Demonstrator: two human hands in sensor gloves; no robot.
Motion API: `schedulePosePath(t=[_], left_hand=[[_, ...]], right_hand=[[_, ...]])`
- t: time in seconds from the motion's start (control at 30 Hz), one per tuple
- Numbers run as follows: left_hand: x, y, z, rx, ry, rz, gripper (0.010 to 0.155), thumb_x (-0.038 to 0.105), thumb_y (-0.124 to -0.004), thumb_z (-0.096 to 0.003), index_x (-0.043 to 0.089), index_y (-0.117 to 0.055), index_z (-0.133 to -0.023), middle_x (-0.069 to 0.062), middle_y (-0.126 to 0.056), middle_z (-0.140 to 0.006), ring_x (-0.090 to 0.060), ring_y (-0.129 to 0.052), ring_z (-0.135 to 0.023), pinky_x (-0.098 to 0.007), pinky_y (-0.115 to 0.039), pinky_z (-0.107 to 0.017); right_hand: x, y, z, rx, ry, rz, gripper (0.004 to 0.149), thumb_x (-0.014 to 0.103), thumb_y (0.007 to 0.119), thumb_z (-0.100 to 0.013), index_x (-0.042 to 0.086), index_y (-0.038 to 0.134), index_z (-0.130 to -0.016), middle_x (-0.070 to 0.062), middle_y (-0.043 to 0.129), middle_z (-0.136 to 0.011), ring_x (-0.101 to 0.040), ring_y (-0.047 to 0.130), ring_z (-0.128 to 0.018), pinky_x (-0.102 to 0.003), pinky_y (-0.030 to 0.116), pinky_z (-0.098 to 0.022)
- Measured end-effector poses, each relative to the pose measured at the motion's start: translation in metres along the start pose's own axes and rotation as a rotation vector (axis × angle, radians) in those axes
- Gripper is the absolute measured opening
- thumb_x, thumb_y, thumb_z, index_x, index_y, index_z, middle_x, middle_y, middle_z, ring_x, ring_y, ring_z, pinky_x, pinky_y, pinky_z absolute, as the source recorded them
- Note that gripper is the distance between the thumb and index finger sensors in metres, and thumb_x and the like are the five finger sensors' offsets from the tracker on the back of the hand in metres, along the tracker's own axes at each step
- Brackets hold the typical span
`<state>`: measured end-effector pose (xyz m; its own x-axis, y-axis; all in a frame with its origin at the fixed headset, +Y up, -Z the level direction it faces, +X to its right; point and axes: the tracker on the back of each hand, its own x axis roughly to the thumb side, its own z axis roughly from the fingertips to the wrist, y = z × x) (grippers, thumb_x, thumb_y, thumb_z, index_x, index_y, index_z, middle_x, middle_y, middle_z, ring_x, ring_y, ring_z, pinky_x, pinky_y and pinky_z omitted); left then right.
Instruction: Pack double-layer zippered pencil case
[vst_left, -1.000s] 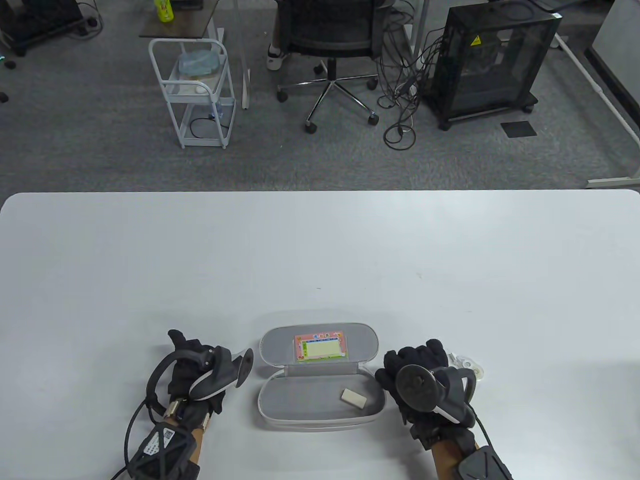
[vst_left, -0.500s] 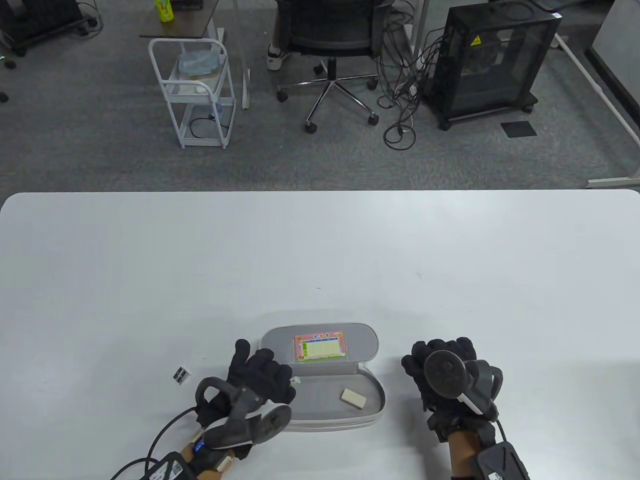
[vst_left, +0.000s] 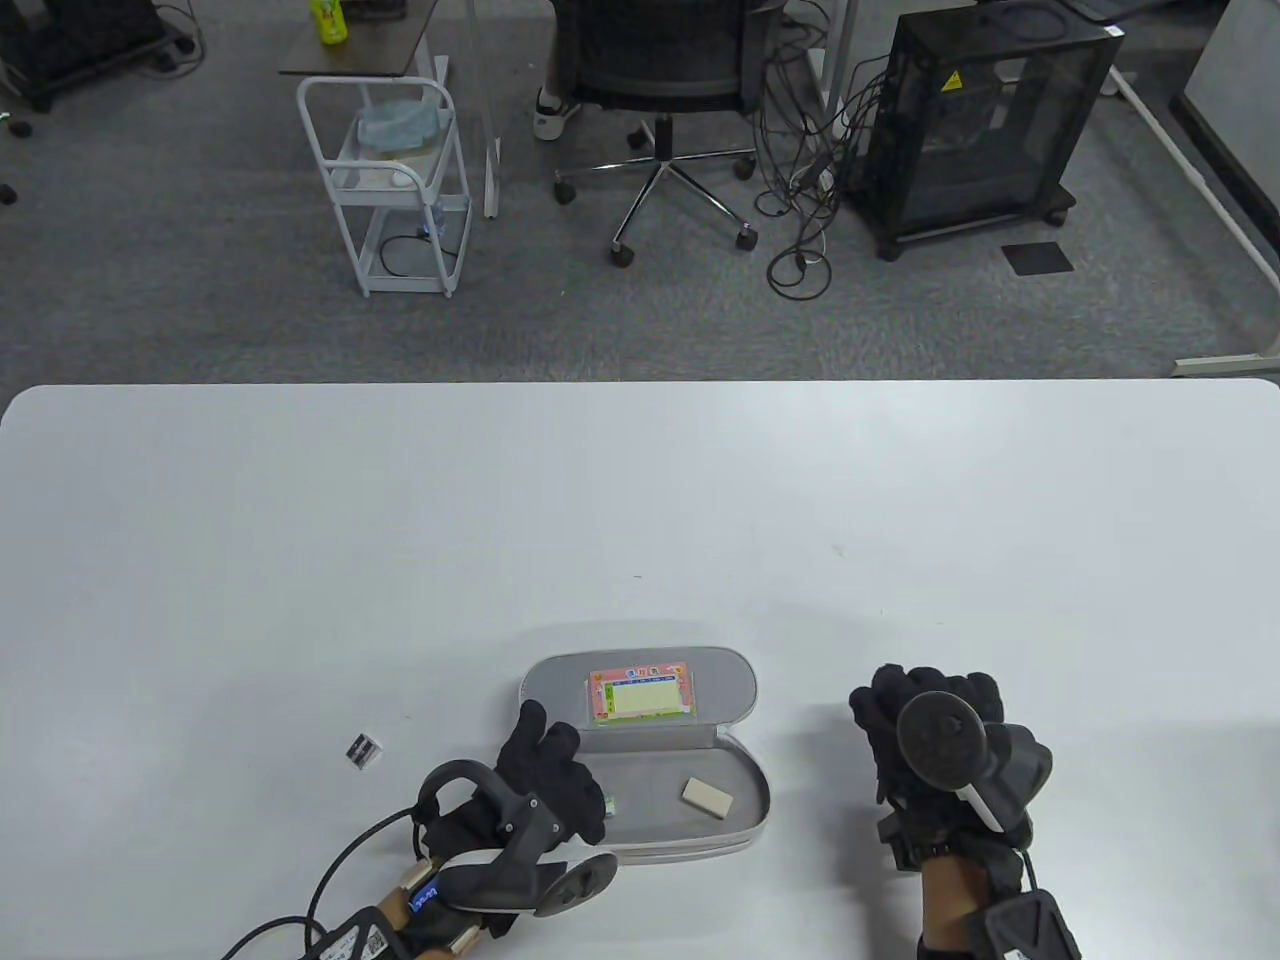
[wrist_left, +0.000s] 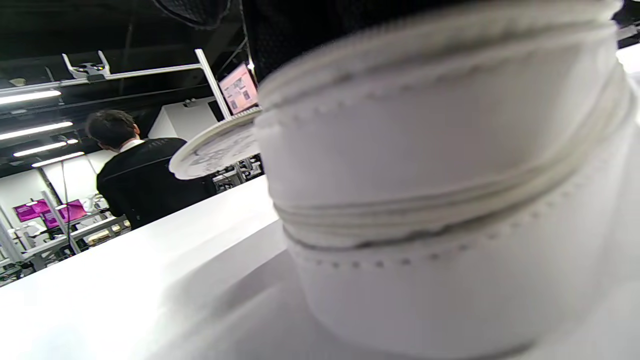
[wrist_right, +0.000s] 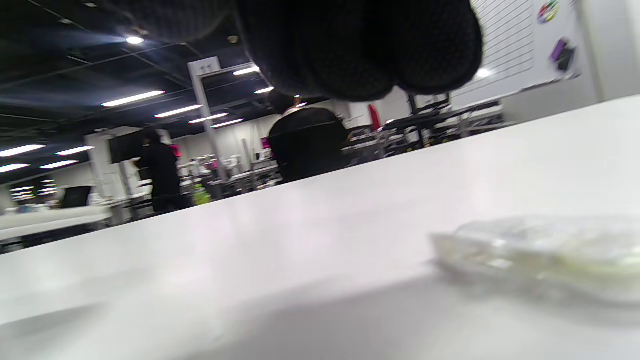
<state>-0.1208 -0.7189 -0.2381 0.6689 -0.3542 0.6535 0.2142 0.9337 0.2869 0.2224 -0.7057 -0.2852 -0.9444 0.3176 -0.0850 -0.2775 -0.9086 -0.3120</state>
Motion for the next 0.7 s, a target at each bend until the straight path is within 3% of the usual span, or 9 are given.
schedulePosePath(t=[0.2,0.4,0.57,0.7], left_hand=[[-0.008,0.005,0.005,0.072,0.045,0.030,0.041,0.055,-0.071,-0.0444,0.029,-0.087,-0.073,0.005,-0.099,-0.069,-0.025,-0.091,-0.084,-0.058,-0.060,-0.072],[-0.027,0.015,0.014,0.155,0.149,0.108,0.043,0.056,-0.069,-0.0453,0.028,-0.086,-0.074,0.004,-0.099,-0.070,-0.027,-0.091,-0.083,-0.057,-0.060,-0.071],[-0.037,0.014,0.018,0.144,0.190,0.086,0.044,0.056,-0.069,-0.0453,0.028,-0.087,-0.074,0.004,-0.099,-0.071,-0.027,-0.091,-0.083,-0.057,-0.061,-0.071],[-0.042,0.012,0.019,0.135,0.213,0.099,0.044,0.056,-0.069,-0.0452,0.028,-0.087,-0.075,0.003,-0.099,-0.071,-0.027,-0.091,-0.084,-0.058,-0.061,-0.071]], right_hand=[[-0.024,0.003,-0.004,0.013,0.173,0.152,0.066,0.053,0.077,-0.042,0.011,0.075,-0.093,-0.012,0.084,-0.082,-0.039,0.079,-0.075,-0.062,0.042,-0.069],[-0.045,0.024,-0.009,0.354,0.355,0.298,0.086,0.059,0.080,-0.037,0.012,0.056,-0.106,-0.018,0.066,-0.100,-0.045,0.063,-0.089,-0.064,0.032,-0.071],[-0.053,0.039,-0.011,0.450,0.386,0.309,0.078,0.052,0.084,-0.037,0.017,0.062,-0.104,-0.018,0.068,-0.100,-0.045,0.066,-0.088,-0.063,0.034,-0.071],[-0.052,0.046,-0.011,0.444,0.354,0.310,0.075,0.049,0.079,-0.039,0.015,0.058,-0.102,-0.020,0.064,-0.094,-0.044,0.068,-0.081,-0.062,0.036,-0.071]])
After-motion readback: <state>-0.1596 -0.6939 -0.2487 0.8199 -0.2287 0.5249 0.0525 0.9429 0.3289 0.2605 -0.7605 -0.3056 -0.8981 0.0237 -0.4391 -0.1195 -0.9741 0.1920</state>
